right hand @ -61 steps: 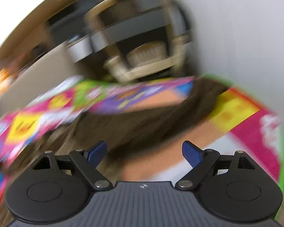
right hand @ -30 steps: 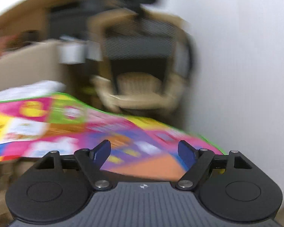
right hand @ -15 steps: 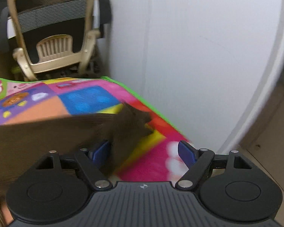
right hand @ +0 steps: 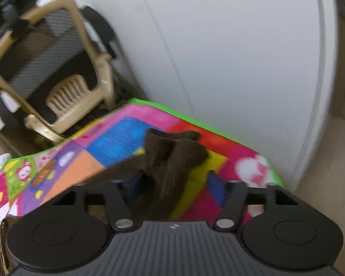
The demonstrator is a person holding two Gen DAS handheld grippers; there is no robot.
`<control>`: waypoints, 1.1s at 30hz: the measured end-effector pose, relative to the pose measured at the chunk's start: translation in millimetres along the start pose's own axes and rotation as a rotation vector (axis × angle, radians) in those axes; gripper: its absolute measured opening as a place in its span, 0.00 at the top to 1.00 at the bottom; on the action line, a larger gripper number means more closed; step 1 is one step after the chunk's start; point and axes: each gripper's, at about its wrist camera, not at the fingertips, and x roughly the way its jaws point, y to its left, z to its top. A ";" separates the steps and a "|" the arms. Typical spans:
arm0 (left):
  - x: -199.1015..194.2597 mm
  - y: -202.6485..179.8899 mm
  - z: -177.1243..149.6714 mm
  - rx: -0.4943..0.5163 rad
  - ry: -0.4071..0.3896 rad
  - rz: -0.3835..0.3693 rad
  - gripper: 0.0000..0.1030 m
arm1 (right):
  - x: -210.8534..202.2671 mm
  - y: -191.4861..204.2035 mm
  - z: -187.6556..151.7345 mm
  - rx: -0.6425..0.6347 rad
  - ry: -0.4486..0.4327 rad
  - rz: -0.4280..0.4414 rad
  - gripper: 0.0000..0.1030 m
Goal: Fold clothes
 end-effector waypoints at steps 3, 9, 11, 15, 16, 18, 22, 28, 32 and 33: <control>0.0 0.5 -0.2 -0.001 -0.002 -0.002 0.00 | -24.2 40.7 3.6 -0.231 -0.108 0.066 0.85; -0.3 3.1 -0.3 -0.014 -0.007 -0.012 0.00 | -107.3 160.9 -4.2 -0.515 -0.198 0.448 0.86; -0.5 4.0 -0.4 -0.019 -0.009 -0.016 0.00 | -124.2 202.7 -19.2 -0.612 -0.186 0.565 0.86; -0.7 3.9 -0.6 -0.019 -0.010 -0.016 0.00 | -118.5 261.1 -73.5 -0.800 -0.083 0.655 0.86; -0.7 3.8 -0.7 -0.018 -0.010 -0.016 0.00 | -116.6 275.3 -87.4 -0.847 -0.055 0.675 0.86; -0.9 4.3 -0.8 -0.019 -0.010 -0.017 0.00 | -112.8 303.9 -115.2 -0.940 0.000 0.715 0.86; -1.2 4.7 -0.5 -0.022 -0.011 -0.020 0.00 | -102.7 319.2 -139.2 -0.971 0.121 0.772 0.79; -0.7 3.5 0.2 -0.018 -0.006 -0.015 0.00 | -142.0 275.5 -118.8 -0.880 0.130 1.004 0.30; 0.4 0.4 1.3 -0.006 0.007 0.001 0.00 | -164.7 216.7 -107.3 -0.793 0.053 0.979 0.18; 0.6 -0.8 2.7 -0.005 0.015 0.010 0.00 | -163.8 202.2 -107.5 -0.769 0.048 0.950 0.18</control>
